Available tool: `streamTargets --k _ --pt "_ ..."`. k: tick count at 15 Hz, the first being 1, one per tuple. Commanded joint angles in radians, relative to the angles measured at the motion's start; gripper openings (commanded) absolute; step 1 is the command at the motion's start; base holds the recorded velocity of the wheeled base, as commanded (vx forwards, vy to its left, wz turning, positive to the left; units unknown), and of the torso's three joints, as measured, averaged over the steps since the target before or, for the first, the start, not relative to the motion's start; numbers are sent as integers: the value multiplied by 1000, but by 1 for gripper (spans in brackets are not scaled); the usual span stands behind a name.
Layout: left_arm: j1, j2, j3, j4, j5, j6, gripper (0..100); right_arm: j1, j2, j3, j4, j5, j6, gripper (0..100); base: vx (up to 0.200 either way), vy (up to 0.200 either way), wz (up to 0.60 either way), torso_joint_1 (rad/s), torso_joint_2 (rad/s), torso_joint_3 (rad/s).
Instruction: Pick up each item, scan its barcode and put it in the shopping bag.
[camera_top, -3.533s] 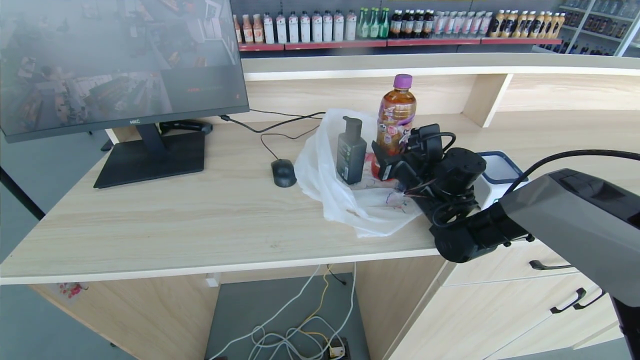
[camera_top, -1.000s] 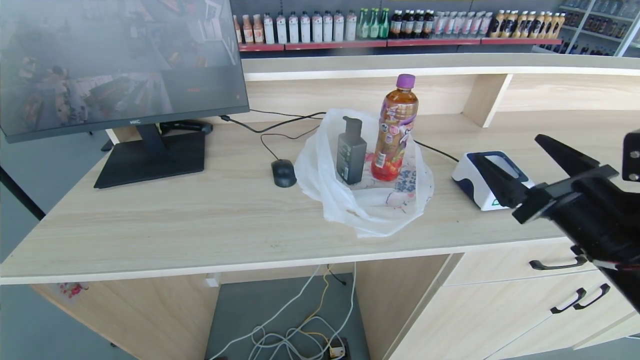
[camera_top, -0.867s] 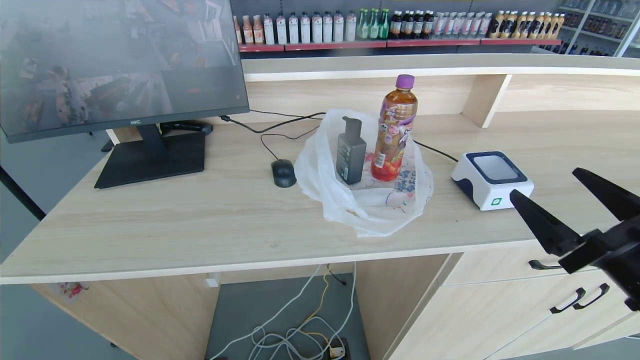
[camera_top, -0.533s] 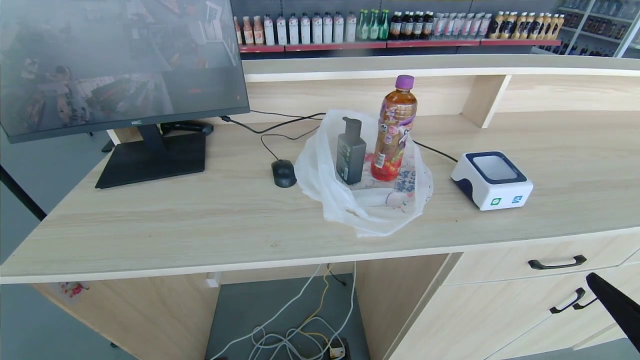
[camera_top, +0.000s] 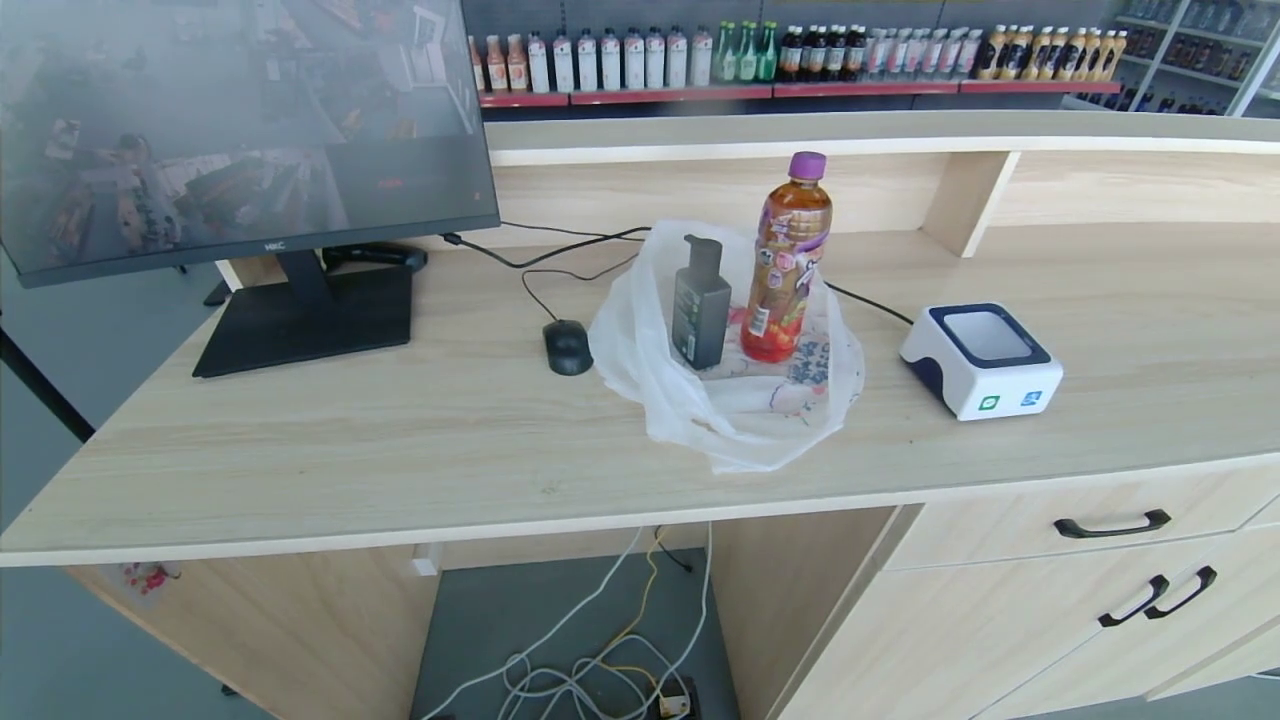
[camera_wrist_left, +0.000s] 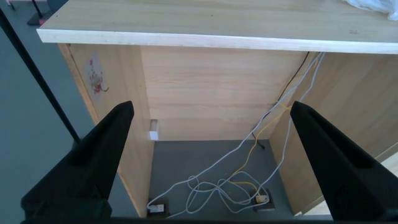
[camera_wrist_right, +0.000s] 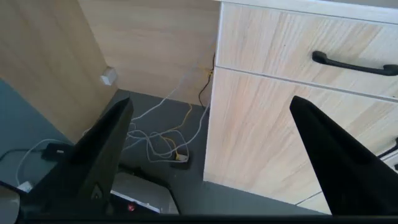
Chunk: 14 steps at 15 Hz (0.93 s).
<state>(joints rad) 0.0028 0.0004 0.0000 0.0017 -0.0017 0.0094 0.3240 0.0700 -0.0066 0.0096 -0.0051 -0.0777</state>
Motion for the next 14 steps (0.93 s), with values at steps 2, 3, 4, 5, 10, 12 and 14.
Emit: streamTargets --k 2,3,4,5,10,12,14 --pt "0 0 0 0 0 -2 100 -102 70 5 -8 5 10 100 0 0 0 0 0 0" --pt "0 0 0 0 0 -2 100 -129 68 5 -8 5 16 100 0 0 0 0 0 0" --pt "0 0 0 0 2 -2 100 -145 62 5 -8 5 19 100 0 0 0 0 0 0" --pt "0 0 0 0 0 -2 100 -189 22 5 -8 5 26 100 0 0 0 0 0 0" --pt "0 0 0 0 0 -6 100 -284 42 5 -8 2 59 100 0 0 0 0 0 0" --pt "0 0 0 0 0 -6 100 -292 -6 5 -10 2 67 100 0 0 0 0 0 0" --pt "0 0 0 0 2 -9 100 -324 -70 5 -8 2 72 100 0 0 0 0 0 0"
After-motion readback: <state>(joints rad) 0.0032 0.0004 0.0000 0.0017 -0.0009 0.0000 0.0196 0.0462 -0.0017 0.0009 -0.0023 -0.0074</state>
